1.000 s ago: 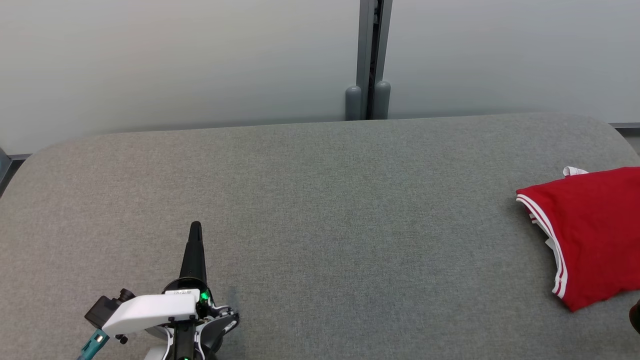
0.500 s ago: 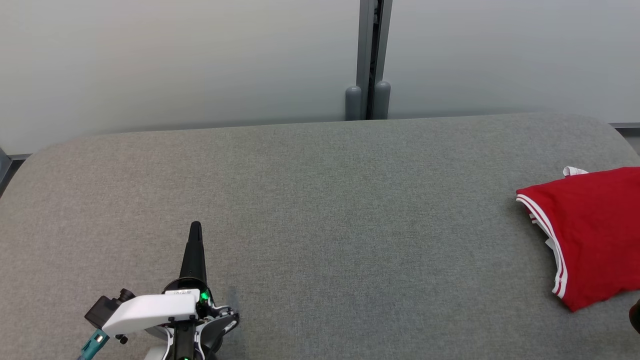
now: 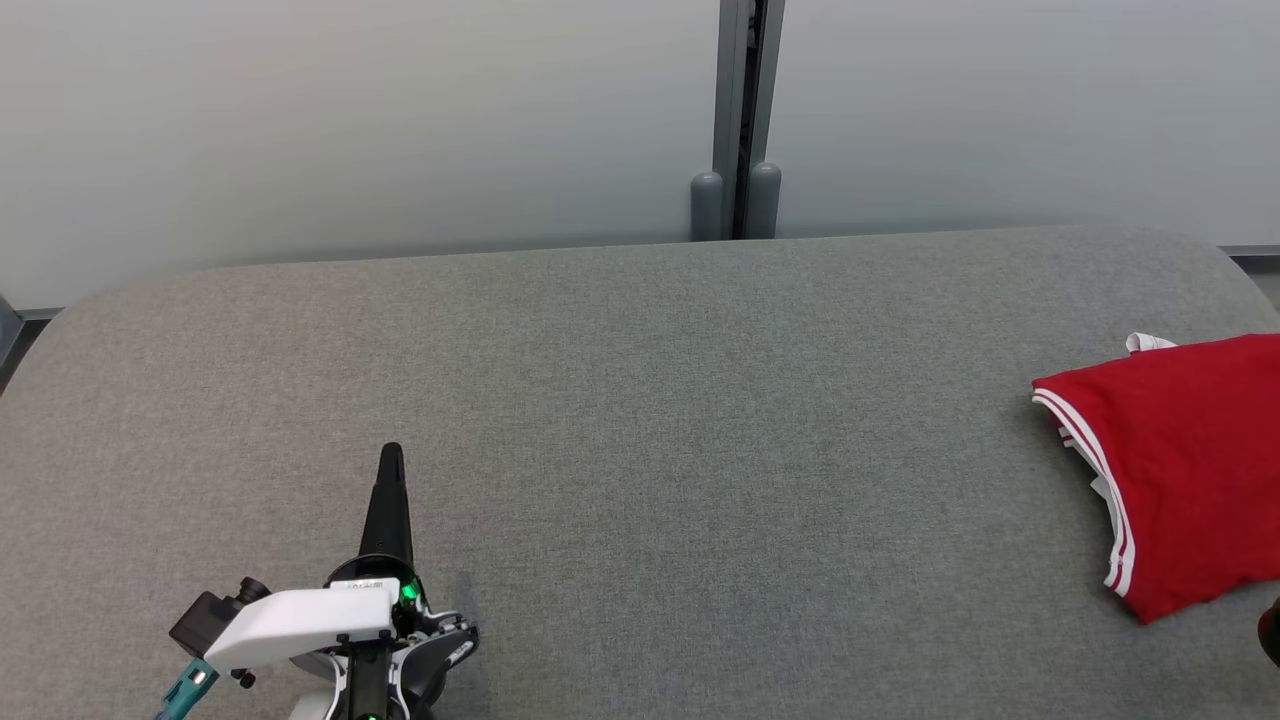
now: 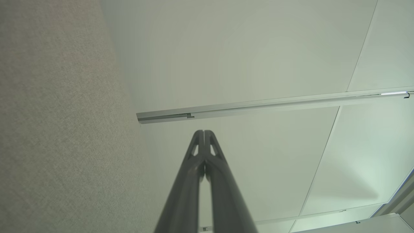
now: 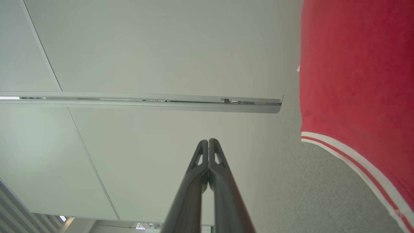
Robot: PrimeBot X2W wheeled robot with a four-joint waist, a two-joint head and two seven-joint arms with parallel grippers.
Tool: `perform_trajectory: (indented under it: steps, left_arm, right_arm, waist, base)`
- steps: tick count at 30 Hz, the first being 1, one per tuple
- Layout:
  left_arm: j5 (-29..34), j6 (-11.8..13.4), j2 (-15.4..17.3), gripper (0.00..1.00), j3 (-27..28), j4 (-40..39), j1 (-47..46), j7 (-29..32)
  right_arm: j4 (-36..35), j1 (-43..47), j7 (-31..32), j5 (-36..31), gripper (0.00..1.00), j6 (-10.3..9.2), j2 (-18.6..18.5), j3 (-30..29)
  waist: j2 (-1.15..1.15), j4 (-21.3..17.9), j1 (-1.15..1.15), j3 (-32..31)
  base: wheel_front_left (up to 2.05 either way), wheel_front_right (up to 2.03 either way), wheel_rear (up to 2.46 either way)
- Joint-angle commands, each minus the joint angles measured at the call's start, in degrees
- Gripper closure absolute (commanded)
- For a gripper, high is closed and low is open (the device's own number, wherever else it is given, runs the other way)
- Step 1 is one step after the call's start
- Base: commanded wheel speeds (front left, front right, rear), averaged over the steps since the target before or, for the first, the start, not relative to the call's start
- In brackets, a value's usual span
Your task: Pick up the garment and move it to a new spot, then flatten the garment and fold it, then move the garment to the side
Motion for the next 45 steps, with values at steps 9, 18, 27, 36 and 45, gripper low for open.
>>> perform_trajectory:
  steps: [9,18,27,36,45]
  left_arm:
    - [0.1,-0.3,0.1,1.00,0.0,0.1,-1.1,-0.1]
    - [0.1,-0.3,0.1,1.00,0.0,0.1,-1.1,-0.1]
    - [0.1,-0.3,0.1,1.00,0.0,0.1,-1.1,-0.1]
    - [0.1,-0.3,0.1,1.00,0.0,0.1,-1.1,-0.1]
    - [0.1,-0.3,0.1,1.00,0.0,0.1,-1.1,-0.1]
  right_arm:
    - [0.0,0.1,-0.2,0.3,1.00,0.13,-0.4,-0.1]
    - [0.0,0.2,-0.2,0.4,1.00,0.14,-0.4,0.0]
    - [0.0,0.2,-0.3,0.4,1.00,0.14,-0.4,0.1]
    - [0.0,0.2,-0.3,0.4,1.00,0.14,-0.5,0.1]
    - [0.0,0.2,-0.4,0.5,1.00,0.14,-0.5,0.1]
  waist:
    - [0.00,0.0,0.00,0.0]
    - [0.00,0.0,0.00,0.0]
    - [0.00,0.0,0.00,0.0]
    - [0.00,0.0,0.00,0.0]
    - [0.00,0.0,0.00,0.0]
  base:
    - [0.00,0.00,0.00]
    - [0.00,0.00,0.00]
    - [0.00,0.00,0.00]
    - [0.00,0.00,0.00]
    - [0.00,0.00,0.00]
